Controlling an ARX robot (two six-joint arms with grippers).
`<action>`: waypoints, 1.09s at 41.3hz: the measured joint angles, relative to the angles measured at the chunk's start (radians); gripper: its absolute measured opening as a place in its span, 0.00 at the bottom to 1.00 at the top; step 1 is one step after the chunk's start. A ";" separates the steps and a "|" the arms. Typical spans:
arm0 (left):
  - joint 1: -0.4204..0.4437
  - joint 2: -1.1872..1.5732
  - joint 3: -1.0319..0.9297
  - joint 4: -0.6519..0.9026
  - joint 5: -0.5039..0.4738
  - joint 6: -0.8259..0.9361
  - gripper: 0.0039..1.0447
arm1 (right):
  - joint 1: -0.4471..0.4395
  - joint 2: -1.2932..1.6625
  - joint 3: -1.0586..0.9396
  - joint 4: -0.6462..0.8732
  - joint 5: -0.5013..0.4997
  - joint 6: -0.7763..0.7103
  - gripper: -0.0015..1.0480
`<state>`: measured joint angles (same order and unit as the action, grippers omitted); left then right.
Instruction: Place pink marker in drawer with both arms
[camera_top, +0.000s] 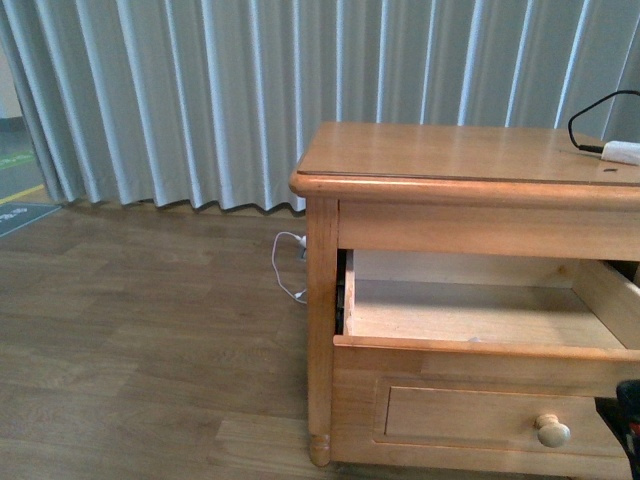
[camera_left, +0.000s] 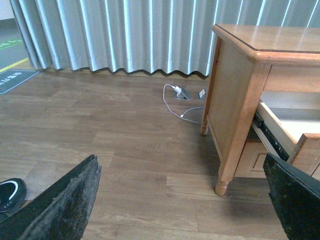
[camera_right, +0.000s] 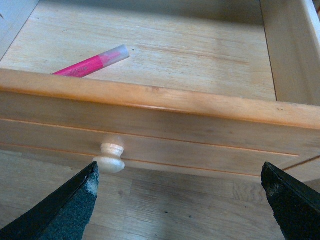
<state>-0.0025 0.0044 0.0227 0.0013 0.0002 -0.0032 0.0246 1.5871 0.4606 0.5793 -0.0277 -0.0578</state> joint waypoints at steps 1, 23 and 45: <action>0.000 0.000 0.000 0.000 0.000 0.000 0.94 | 0.001 0.017 0.009 0.006 0.001 0.005 0.91; 0.000 0.000 0.000 0.000 0.000 0.000 0.94 | 0.067 0.389 0.423 0.026 0.127 0.113 0.91; 0.000 0.000 0.000 0.000 0.000 0.000 0.94 | 0.089 0.608 0.772 -0.095 0.211 0.153 0.91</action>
<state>-0.0025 0.0044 0.0227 0.0013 0.0002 -0.0032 0.1139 2.1952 1.2324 0.4843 0.1833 0.0948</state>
